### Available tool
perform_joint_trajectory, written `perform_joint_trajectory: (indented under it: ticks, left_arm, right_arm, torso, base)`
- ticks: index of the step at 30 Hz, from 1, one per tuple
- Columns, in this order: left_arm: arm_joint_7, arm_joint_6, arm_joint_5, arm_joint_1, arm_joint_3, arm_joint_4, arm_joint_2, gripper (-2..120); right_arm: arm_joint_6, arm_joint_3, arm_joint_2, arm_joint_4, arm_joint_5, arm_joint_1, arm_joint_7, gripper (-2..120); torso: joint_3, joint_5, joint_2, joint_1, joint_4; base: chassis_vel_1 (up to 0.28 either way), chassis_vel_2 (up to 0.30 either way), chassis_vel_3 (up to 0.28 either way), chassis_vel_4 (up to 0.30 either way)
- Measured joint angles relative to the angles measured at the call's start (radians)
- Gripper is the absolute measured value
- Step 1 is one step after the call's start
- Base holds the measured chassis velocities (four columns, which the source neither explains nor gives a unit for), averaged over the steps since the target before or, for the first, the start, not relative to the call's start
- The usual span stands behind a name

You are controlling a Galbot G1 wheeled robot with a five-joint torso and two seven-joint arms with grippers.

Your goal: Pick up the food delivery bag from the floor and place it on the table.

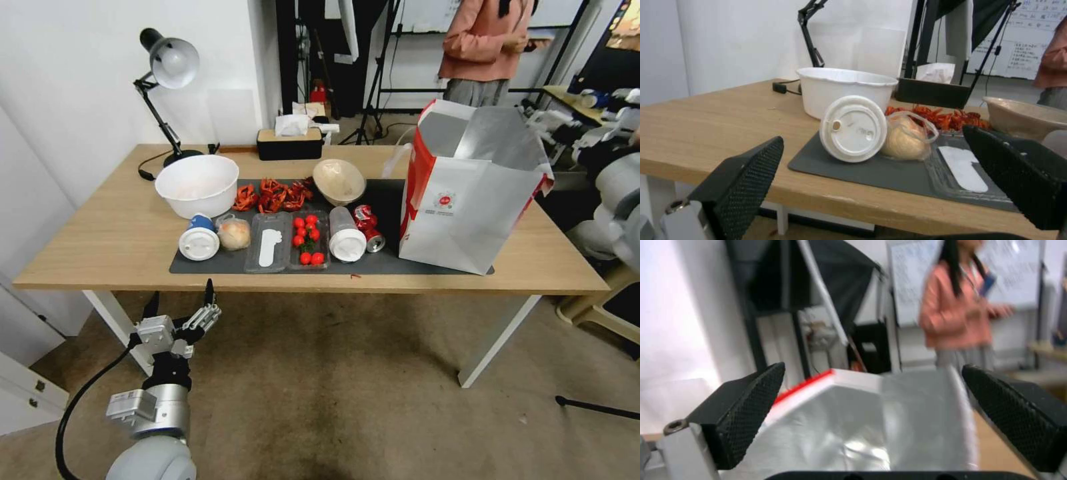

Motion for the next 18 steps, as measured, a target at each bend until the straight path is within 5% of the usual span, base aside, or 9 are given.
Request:
perform_joint_trajectory:
  ticks: [5,9,18]
  left_arm:
    - [0.011,-0.006,0.001,0.003,0.0,-0.003,-0.004,100]
    - [0.027,-0.024,0.005,0.006,-0.001,-0.003,-0.004,100]
    - [0.05,-0.044,0.016,0.025,-0.014,-0.015,-0.021,100]
  right_arm:
    - [0.085,0.018,0.003,0.043,-0.141,-0.079,-0.039,100]
    - [0.179,0.105,0.027,0.089,-0.275,-0.285,-0.078,100]
    - [0.253,0.066,0.125,0.124,-0.453,-0.4,-0.041,100]
  torso:
    - [0.0,-0.0002,0.0,0.0,0.0001]
    - [0.0,-0.0004,0.0,0.0,-0.0007]
    - [0.0,-0.0001,0.0,0.0,0.0003]
  base:
    - [0.0,0.0,0.0,0.0]
    - [0.0,0.0,0.0,0.0]
    - [0.0,0.0,0.0,0.0]
